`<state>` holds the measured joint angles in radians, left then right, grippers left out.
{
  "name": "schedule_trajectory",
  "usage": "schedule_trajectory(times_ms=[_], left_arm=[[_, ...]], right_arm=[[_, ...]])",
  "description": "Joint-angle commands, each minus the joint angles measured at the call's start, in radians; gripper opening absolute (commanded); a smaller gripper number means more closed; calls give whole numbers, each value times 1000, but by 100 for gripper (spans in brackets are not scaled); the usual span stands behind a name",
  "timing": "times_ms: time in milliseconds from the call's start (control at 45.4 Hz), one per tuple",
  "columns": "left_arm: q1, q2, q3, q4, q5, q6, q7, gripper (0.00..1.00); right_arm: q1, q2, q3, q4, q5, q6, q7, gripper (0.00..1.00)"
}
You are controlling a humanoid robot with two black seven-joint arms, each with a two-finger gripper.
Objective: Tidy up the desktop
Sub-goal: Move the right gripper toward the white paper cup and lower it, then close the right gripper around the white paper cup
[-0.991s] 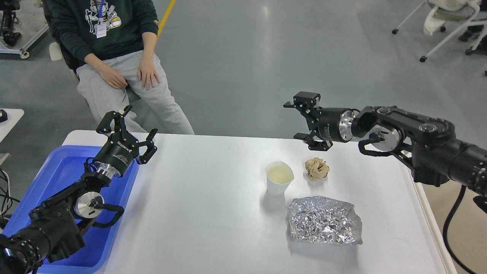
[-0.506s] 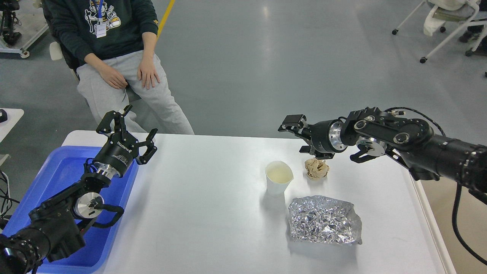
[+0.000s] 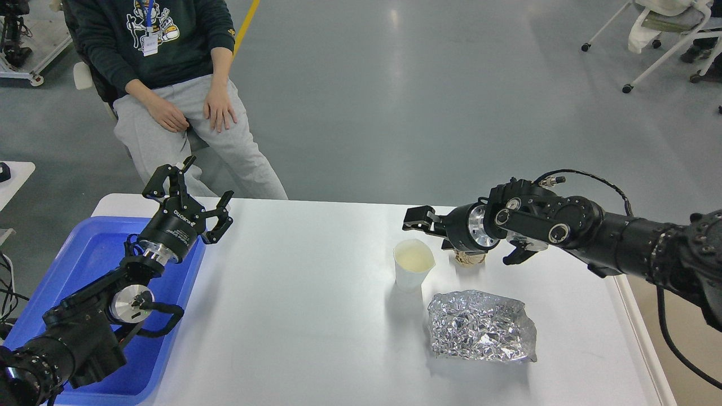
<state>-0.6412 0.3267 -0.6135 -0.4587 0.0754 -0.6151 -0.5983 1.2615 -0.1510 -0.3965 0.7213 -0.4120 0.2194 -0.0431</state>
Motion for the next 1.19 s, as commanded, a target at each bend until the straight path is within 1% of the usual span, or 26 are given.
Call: schedule_trajectory(times_ms=[0,462,594,617,705,749,815,881,1035,1145,1167], left_arm=[[0,0,0,0,0,0,0,100],[0,0,0,0,1,0,0,100],[0,0,1,0,0,0,0,100],[0,0,1,0,0,0,0,100],[0,0,0,0,0,0,0,100],[0,0,0,0,1,2,0,100],[0,0,0,0,0,0,0,100],[0,0,1,0,0,0,0,100],[0,0,1,0,0,0,0,100],[0,0,0,0,0,0,0,100],[0,0,0,0,0,0,0,100]], right_arm=[[-24,19,-31,-8,-42,-14,0,100],[-80,45,-33,-49,-83,-45,2,100],[-85,45,-33,-52,-85,-51,2,98],[-86,45,-34,-54,-82,-55,2,94],[-96,45,-35,-62,-82,-69,2,85],[-100,45,-35,-62,-82,-74,2,75],[-103,44,-36,-62,-83,-75,2,69],[-103,44,-44,-62,-83,-75,3,57],[-102,44,-67,-63,-79,-71,2,41],[-105,44,-67,-63,-79,-66,2,33],[-106,44,-67,-63,-77,-66,2,29]])
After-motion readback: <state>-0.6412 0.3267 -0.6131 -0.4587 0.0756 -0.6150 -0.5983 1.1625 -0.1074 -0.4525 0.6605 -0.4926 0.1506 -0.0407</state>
